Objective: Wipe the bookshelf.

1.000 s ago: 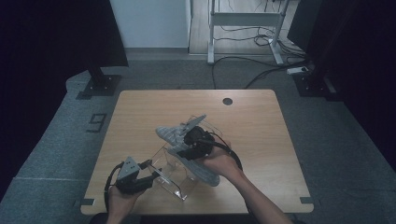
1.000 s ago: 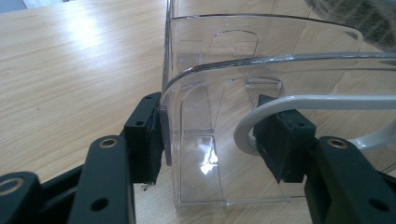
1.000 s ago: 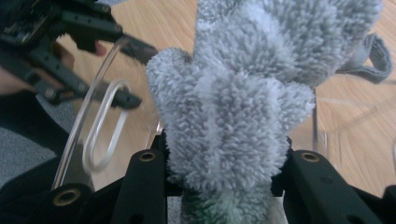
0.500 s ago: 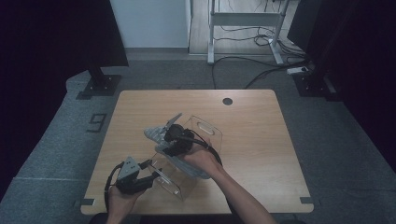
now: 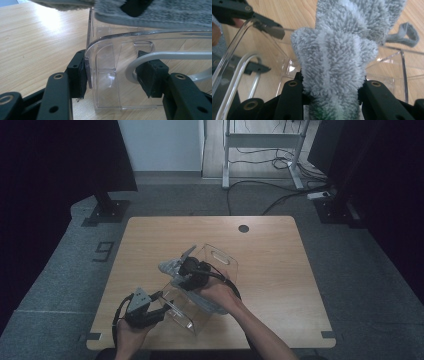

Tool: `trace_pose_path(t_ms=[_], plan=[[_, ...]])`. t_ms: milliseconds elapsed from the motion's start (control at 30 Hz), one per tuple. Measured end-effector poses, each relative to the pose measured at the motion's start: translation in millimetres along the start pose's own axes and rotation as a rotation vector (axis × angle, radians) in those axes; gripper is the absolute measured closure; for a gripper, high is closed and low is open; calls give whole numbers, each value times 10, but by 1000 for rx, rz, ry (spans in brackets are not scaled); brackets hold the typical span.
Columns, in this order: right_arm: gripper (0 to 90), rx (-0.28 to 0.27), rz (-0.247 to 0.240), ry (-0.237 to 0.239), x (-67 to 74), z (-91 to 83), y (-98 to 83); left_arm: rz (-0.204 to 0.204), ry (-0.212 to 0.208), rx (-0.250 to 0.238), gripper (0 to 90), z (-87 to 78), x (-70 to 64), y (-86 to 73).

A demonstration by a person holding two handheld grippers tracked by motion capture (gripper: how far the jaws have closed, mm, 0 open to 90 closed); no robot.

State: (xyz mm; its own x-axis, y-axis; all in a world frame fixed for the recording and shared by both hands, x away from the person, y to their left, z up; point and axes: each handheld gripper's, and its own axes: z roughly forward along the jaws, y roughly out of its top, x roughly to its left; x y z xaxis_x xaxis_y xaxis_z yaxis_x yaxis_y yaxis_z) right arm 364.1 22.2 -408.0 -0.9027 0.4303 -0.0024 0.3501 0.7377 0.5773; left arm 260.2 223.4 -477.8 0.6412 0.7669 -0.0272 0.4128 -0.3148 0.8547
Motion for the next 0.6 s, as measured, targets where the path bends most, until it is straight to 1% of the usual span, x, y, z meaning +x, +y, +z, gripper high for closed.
trace_pose_path(t_ms=[300, 467, 600], plan=[[639, -13, 7, 21, 18, -120, -226, -2, 5, 5, 452, 1, -6, 6], [641, -18, 4, 19, 42, -177, -363, -3, 8, 6, 452, 5, -5, 10], [642, -16, -4, 3, 76, -217, -439, -3, 18, 9, 455, 19, -2, 19]])
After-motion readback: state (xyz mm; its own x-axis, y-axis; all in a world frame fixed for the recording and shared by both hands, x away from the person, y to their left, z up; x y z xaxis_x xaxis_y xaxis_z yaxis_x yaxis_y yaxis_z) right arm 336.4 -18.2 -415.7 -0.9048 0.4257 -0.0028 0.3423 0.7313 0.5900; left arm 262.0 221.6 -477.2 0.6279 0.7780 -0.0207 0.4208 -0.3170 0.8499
